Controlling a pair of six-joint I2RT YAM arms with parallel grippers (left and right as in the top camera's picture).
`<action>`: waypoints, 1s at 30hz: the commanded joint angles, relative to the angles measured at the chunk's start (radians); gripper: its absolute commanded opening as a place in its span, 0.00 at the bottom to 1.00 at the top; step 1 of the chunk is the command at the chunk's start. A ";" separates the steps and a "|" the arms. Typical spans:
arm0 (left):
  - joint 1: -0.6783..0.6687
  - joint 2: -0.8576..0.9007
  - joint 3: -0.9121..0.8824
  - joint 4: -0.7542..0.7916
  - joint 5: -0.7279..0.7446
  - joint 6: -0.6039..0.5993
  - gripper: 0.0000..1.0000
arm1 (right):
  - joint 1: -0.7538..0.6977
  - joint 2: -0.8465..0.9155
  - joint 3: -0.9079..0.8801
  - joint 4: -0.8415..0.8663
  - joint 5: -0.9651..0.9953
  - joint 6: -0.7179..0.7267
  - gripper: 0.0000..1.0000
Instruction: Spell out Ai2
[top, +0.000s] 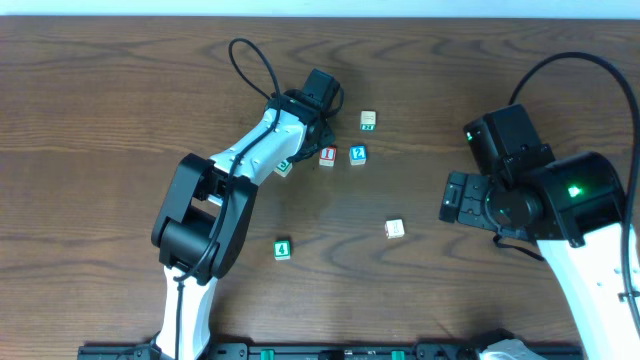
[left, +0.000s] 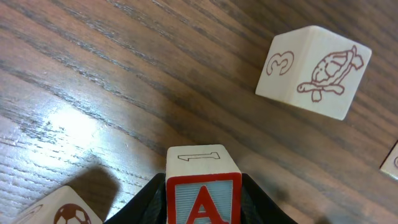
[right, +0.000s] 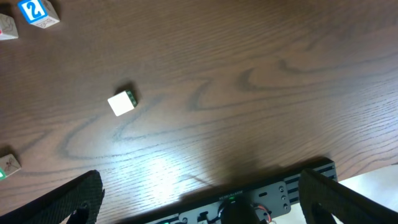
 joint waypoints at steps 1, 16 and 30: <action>0.002 0.019 0.009 -0.032 -0.023 0.077 0.34 | 0.008 -0.005 -0.004 -0.001 0.019 0.013 0.99; 0.002 0.013 0.015 -0.147 0.050 0.323 0.32 | 0.008 -0.005 -0.004 0.003 0.019 0.013 0.99; 0.002 0.013 0.015 -0.102 0.109 0.435 0.37 | 0.008 -0.005 -0.004 0.003 0.020 0.013 0.99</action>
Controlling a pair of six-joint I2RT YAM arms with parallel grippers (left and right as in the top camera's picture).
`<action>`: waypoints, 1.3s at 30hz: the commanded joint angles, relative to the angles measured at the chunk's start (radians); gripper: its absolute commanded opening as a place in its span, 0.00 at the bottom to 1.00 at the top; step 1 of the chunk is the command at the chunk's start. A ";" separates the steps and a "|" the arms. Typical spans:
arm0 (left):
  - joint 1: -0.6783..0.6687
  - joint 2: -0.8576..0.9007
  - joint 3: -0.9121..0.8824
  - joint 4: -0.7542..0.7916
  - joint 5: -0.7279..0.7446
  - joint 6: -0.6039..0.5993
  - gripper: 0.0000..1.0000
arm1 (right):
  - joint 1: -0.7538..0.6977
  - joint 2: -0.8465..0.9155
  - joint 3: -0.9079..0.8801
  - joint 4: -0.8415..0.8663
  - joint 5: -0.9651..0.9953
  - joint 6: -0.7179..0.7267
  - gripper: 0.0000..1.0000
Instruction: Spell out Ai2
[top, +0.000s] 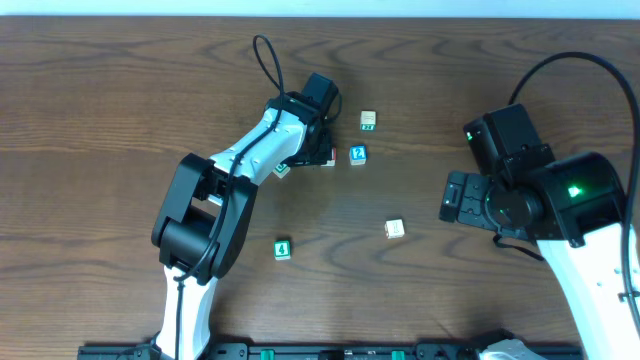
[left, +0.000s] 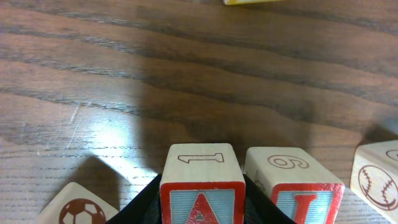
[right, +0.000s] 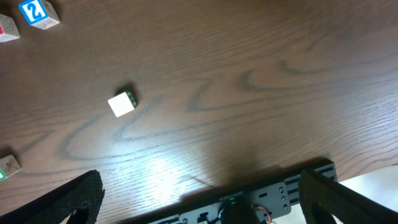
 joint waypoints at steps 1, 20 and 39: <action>0.002 0.013 0.011 -0.002 0.013 0.039 0.38 | 0.008 -0.005 -0.003 0.000 0.019 0.013 0.99; 0.011 -0.072 0.012 -0.053 -0.081 0.076 0.40 | 0.008 -0.005 -0.003 0.000 0.018 0.013 0.99; 0.016 -0.171 0.012 -0.135 -0.186 0.121 0.39 | 0.008 -0.005 -0.003 -0.001 0.018 0.013 0.99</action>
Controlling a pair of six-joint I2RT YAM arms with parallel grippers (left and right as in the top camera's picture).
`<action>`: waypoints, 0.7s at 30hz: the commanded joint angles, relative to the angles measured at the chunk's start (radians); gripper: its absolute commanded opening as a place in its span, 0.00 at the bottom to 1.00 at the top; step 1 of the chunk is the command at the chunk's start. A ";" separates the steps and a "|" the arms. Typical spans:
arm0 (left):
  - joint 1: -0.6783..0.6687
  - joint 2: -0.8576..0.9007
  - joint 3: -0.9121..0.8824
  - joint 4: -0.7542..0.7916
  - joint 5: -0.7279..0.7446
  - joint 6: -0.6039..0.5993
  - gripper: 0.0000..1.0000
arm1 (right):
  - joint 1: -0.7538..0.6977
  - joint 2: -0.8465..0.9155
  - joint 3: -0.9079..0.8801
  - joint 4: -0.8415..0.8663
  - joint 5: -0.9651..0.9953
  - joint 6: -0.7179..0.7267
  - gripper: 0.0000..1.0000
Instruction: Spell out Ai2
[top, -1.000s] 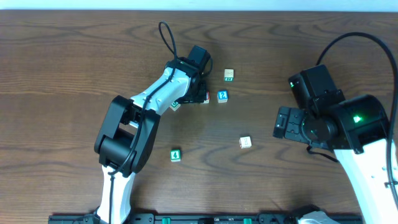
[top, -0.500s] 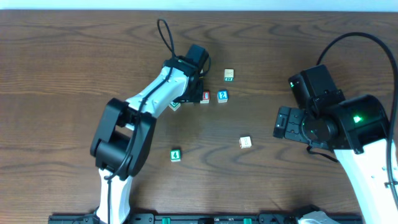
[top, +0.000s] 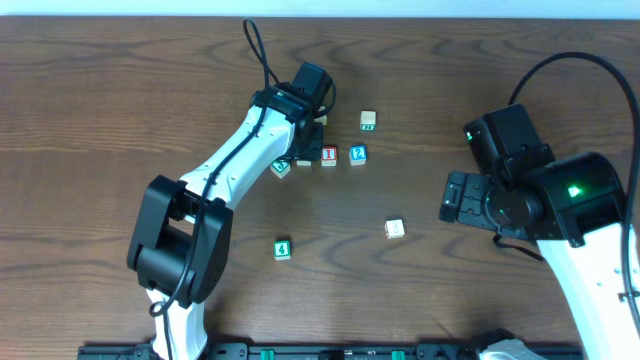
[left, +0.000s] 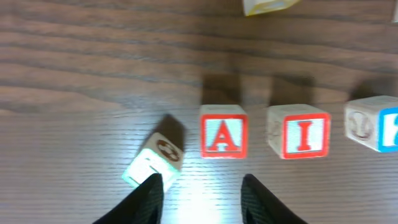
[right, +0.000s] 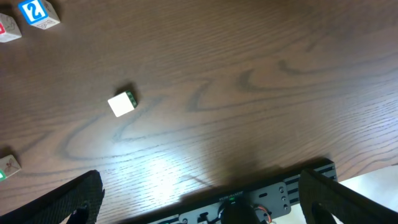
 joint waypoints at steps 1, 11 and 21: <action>0.008 -0.020 0.012 0.004 -0.094 0.021 0.36 | 0.008 -0.005 -0.003 -0.001 0.018 0.013 0.99; 0.008 -0.003 0.010 0.037 -0.139 0.040 0.22 | 0.008 -0.005 -0.003 -0.004 0.018 0.014 0.99; 0.009 0.068 0.010 0.053 -0.111 0.036 0.16 | 0.008 -0.005 -0.003 -0.005 0.018 0.013 0.99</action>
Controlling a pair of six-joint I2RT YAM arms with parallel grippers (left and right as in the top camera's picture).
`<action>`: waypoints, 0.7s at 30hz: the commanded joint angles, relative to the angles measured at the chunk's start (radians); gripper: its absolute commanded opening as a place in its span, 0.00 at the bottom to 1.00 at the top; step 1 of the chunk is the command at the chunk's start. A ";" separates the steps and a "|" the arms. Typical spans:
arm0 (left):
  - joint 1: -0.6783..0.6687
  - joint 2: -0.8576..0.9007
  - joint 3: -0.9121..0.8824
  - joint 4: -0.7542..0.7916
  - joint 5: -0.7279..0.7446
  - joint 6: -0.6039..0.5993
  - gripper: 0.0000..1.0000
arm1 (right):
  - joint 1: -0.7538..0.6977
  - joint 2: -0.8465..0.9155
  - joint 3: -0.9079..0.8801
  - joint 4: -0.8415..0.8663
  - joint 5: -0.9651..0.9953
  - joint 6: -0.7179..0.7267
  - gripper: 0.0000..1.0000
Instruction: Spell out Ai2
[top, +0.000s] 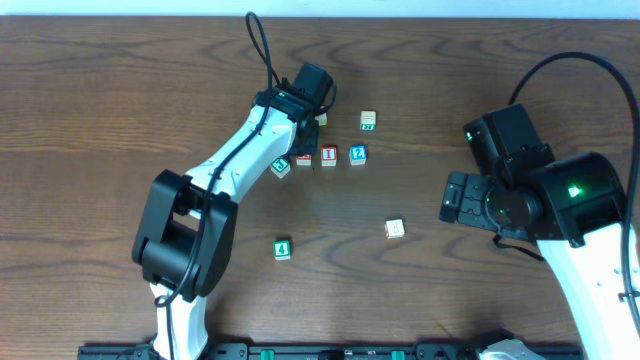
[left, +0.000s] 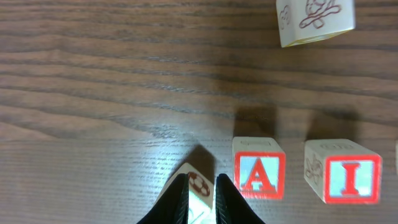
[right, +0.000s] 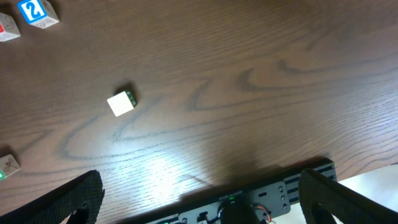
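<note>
On the wooden table three blocks stand in a row. Left to right they are the red A block (left: 259, 176) (top: 303, 158), the red I block (left: 343, 179) (top: 327, 155) and the blue 2 block (top: 357, 154) (right: 37, 11). My left gripper (left: 201, 180) is shut with only a narrow slit and holds nothing. It hangs just left of the A block, over a tilted soccer-ball block (left: 200, 184) (top: 280, 166). My right gripper (right: 200, 174) (top: 455, 197) is wide open and empty, well to the right of the row.
A turtle block (left: 316, 20) lies behind the row. Loose blocks: one with a green face (top: 368, 120), a pale one (top: 395, 229) (right: 121, 102), and a green 4 block (top: 282, 249). The table's front rail (right: 249, 202) is under the right gripper.
My left gripper's fingers were wide apart in front of the A block and are now shut. It sits slightly further left, over the soccer-ball block. The blocks and right arm are unchanged.
My left gripper first held the A block near the turtle block. Then it held the block right beside the I block. After that the A stood free on the table left of I, with the fingers open. Now the fingers are shut and empty.
</note>
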 joint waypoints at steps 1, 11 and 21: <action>0.006 0.037 0.010 0.001 0.000 0.008 0.16 | 0.008 -0.005 -0.003 -0.002 0.018 0.013 0.99; 0.011 0.076 0.010 0.013 0.003 0.007 0.14 | 0.008 -0.005 -0.003 -0.004 0.018 0.013 0.99; 0.011 0.076 0.010 0.026 0.055 0.007 0.17 | 0.008 -0.005 -0.003 -0.005 0.018 0.013 0.99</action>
